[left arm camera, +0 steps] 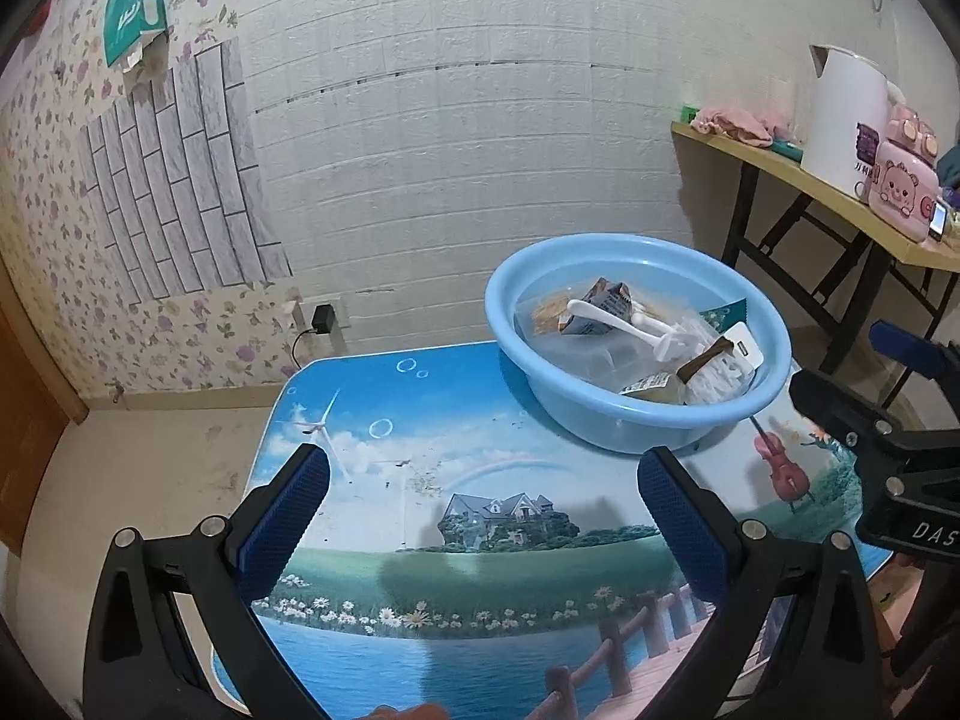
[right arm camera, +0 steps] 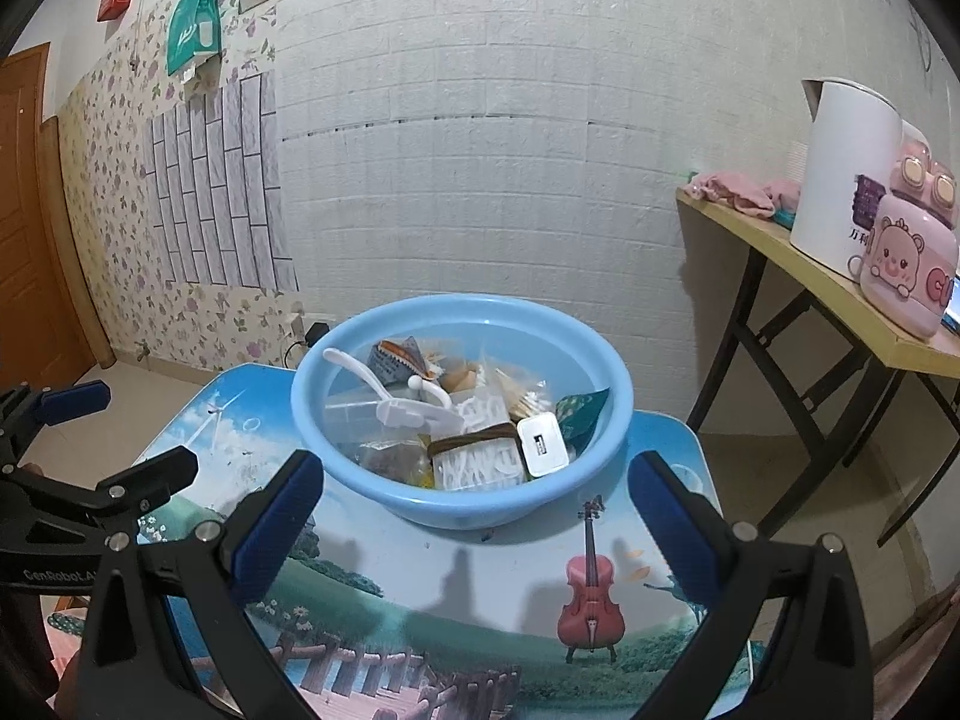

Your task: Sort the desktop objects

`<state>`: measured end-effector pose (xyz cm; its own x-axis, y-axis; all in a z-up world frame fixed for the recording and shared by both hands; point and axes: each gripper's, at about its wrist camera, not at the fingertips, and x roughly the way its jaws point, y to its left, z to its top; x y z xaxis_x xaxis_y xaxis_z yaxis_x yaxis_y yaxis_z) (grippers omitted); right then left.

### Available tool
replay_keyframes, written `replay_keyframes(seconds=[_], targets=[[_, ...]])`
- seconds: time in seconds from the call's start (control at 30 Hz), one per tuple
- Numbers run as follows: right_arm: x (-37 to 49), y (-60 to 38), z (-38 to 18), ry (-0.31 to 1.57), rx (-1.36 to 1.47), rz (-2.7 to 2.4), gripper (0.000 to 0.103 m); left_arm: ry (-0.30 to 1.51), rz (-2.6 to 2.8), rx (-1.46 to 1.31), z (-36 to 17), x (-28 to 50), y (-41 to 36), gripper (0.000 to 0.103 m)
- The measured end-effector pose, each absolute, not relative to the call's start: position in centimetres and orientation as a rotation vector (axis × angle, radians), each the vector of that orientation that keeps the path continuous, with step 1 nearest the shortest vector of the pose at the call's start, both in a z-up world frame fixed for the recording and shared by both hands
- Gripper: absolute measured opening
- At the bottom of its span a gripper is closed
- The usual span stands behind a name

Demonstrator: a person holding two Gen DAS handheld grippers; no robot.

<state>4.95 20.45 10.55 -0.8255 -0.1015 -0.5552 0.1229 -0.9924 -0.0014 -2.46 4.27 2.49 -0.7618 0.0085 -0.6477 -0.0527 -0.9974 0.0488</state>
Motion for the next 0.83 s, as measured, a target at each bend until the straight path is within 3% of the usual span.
replay_keyframes(seconds=[0.83], targets=[[5.07, 20.75, 9.73, 0.032, 0.892, -2.897, 0.103, 0.113, 2.916, -1.040, 2.52, -1.99, 4.56, 0.103]])
